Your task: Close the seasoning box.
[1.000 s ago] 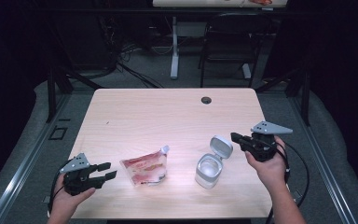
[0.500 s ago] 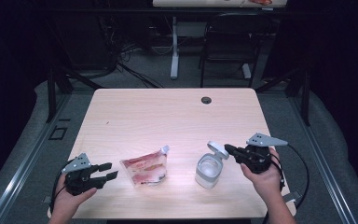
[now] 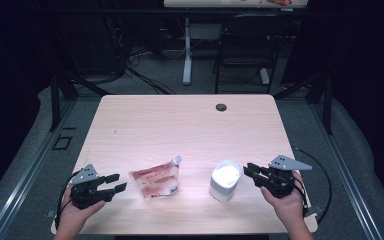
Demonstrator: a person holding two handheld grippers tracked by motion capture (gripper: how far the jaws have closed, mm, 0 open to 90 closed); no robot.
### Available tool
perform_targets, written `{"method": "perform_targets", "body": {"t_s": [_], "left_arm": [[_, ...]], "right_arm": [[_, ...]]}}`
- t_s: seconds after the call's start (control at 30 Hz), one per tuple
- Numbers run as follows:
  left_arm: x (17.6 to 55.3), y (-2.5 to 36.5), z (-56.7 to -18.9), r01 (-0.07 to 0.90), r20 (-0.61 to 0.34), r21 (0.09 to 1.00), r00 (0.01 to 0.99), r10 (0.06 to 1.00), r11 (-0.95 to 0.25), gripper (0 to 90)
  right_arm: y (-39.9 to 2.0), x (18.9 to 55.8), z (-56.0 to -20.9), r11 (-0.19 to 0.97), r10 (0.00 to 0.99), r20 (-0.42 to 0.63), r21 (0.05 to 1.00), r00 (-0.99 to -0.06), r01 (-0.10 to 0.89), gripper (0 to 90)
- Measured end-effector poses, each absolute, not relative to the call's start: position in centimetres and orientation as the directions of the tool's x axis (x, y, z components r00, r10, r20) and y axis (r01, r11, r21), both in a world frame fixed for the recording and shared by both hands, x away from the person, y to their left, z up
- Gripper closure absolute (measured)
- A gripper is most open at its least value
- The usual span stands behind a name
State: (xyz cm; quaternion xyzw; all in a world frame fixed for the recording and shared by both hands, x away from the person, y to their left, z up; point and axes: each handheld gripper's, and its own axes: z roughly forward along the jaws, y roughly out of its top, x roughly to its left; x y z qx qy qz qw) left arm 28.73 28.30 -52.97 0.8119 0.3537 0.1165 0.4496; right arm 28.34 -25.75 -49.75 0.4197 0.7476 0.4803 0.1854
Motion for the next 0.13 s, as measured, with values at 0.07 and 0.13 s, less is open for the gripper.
{"method": "perform_targets", "body": {"t_s": [0.07, 0.13], "left_arm": [[28.8, 28.4, -53.0, 0.472, -0.131, 0.812, 0.720, 0.681, -0.343, 50.5], [28.8, 28.4, -53.0, 0.472, -0.130, 0.812, 0.719, 0.682, -0.343, 50.6]], "right_arm": [[-26.2, 28.3, -50.6, 0.205, 0.838, 0.078, 0.872, -0.540, 0.445, 59.4], [-26.8, 28.4, -51.5, 0.203, 0.861, 0.061, 0.869, -0.505, 0.452, 51.9]]}}
